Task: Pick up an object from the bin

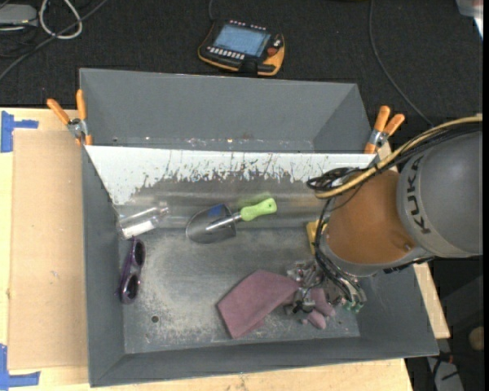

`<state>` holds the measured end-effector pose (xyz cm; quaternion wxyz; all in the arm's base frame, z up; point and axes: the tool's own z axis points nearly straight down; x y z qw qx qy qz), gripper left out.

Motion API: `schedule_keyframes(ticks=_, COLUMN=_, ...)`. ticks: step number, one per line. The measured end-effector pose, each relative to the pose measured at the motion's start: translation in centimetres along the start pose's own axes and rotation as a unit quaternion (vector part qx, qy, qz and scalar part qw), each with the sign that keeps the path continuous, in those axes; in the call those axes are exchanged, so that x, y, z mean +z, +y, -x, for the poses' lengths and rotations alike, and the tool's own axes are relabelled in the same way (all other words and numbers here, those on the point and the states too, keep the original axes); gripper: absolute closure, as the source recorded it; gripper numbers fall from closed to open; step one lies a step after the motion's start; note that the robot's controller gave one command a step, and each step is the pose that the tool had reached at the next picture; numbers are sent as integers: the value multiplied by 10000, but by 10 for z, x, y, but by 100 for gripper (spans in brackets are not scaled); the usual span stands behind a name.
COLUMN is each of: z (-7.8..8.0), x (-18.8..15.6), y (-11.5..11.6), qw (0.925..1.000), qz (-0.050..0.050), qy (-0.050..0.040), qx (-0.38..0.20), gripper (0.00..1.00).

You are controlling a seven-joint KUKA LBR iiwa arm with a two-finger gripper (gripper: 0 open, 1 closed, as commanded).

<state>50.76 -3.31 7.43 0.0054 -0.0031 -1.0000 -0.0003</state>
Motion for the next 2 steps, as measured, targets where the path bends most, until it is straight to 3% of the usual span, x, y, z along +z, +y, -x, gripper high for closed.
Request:
schedule_keyframes(ticks=1, z=-4, x=-31, y=0, qw=10000, qz=6, qy=55, qx=-8, gripper=100)
schedule_keyframes(ticks=2, z=-3, x=-70, y=0, qw=10000, qz=7, qy=50, qx=-14, gripper=100)
